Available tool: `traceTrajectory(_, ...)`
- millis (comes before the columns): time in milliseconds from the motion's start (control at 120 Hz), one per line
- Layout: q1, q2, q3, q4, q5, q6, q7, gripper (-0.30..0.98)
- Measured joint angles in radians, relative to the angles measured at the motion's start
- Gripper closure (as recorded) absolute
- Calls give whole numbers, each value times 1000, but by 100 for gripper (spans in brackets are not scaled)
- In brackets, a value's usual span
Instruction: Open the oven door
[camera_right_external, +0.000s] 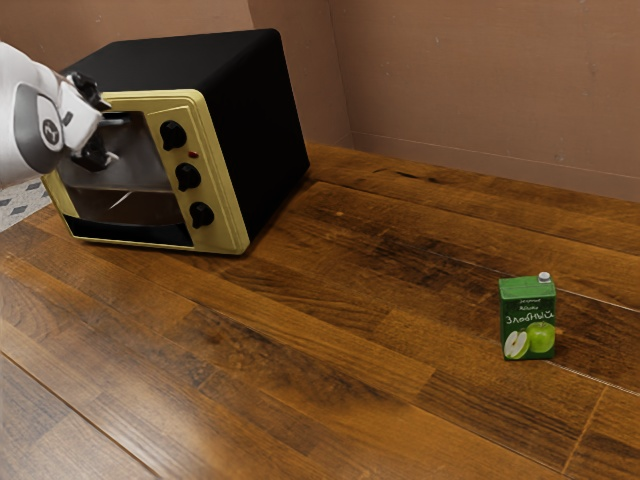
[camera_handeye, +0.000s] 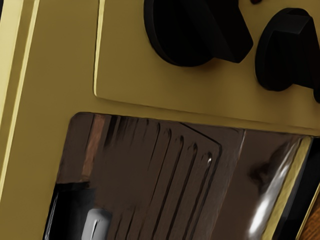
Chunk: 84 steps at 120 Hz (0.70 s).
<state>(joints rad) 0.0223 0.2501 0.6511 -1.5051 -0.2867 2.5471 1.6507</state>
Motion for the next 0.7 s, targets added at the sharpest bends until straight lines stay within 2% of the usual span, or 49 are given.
traceTrajectory(75,114,20,-112,19,-2,-1,10,0)
traceTrajectory(150,155,26,-153,25,-3,-2,19,0)
traceTrajectory(700,167,36,-176,33,-5,-10,59,-2)
